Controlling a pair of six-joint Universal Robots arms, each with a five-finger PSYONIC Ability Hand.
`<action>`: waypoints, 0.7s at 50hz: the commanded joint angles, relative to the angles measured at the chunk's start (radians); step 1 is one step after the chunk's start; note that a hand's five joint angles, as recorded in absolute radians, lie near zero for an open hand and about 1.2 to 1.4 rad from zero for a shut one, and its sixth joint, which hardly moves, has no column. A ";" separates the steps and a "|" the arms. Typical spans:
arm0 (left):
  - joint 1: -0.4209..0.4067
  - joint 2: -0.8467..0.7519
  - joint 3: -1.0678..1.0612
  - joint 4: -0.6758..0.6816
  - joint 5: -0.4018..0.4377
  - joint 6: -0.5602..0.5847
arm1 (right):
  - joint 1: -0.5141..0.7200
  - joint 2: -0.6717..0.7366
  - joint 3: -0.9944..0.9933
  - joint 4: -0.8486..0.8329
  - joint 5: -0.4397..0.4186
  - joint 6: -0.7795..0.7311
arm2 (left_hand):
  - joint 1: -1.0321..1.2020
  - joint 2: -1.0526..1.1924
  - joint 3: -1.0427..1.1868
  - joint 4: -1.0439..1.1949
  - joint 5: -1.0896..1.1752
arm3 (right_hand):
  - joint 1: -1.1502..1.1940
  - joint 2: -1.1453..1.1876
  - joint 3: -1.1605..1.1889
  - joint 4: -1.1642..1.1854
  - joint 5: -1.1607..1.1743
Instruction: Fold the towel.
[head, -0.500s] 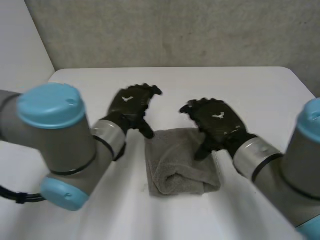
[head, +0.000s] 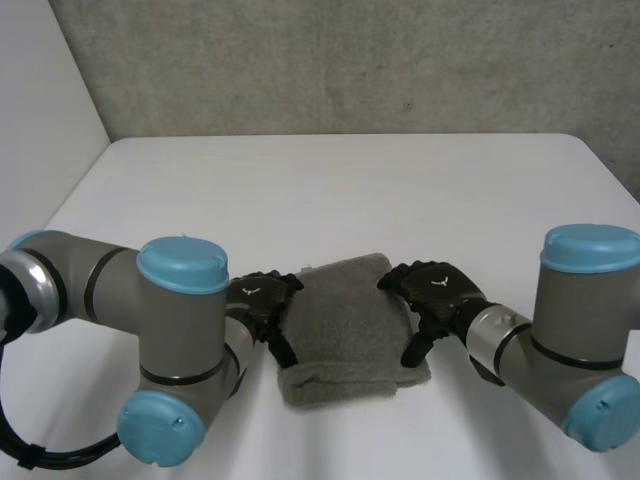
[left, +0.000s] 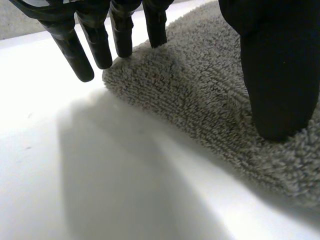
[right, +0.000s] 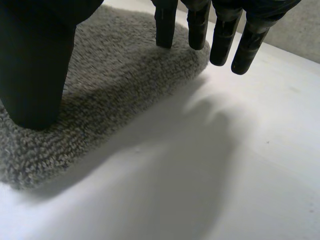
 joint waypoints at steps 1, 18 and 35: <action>-0.004 0.066 0.006 0.003 0.005 0.050 | 0.027 -0.059 -0.094 0.071 0.111 -0.083 | -0.014 -0.014 -0.016 -0.017 -0.017 | -0.036 -0.055 -0.038 -0.056 -0.067; 0.142 0.510 0.120 -0.050 0.005 0.119 | 0.014 -0.432 -0.315 0.091 0.291 0.013 | -0.029 -0.029 -0.030 -0.031 -0.032 | -0.036 -0.055 -0.038 -0.056 -0.067; 0.293 0.614 0.218 -0.296 0.089 0.148 | 0.005 -0.434 -0.422 0.305 0.352 0.026 | -0.008 -0.008 -0.010 -0.011 -0.011 | -0.036 -0.055 -0.038 -0.056 -0.067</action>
